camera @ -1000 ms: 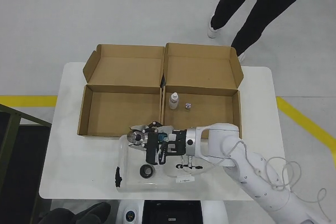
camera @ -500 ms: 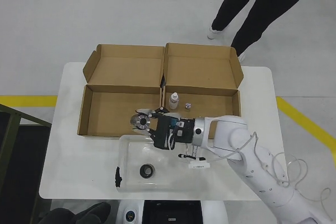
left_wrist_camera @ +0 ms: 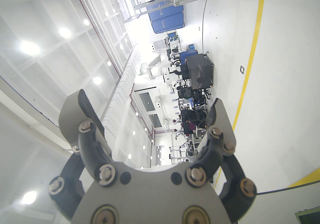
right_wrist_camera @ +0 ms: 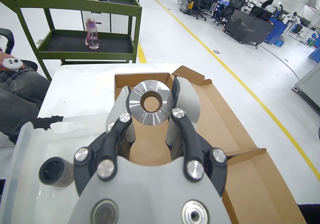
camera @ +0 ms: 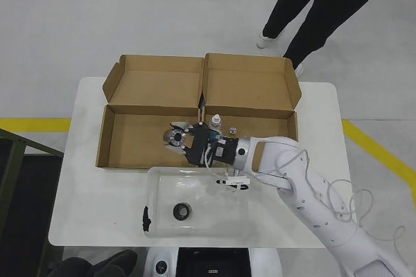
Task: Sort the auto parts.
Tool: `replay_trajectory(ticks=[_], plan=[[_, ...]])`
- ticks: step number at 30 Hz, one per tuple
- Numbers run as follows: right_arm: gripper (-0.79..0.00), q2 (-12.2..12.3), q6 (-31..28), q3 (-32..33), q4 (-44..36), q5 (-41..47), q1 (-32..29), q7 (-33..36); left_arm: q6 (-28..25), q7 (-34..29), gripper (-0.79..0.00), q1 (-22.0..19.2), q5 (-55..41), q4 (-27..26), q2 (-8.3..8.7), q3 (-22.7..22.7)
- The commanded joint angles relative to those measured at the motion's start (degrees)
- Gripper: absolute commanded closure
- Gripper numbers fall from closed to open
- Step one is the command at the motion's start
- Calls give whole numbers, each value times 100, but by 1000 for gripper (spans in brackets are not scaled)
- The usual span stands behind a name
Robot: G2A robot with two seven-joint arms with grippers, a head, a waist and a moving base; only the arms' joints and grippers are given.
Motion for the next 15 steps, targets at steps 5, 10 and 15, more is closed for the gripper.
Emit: replay_trajectory(ticks=[5, 10, 15], plan=[[0, -133, 90, -258, 642, 135, 397, 148, 0, 0, -785, 0, 0, 0, 0, 0], [0, -273, 73, -513, 1260, 252, 808, 314, 0, 0, -785, 0, 0, 0, 0, 0], [0, -422, 154, -725, 1816, 271, 1219, 432, 0, 0, -785, 0, 0, 0, 0, 0]])
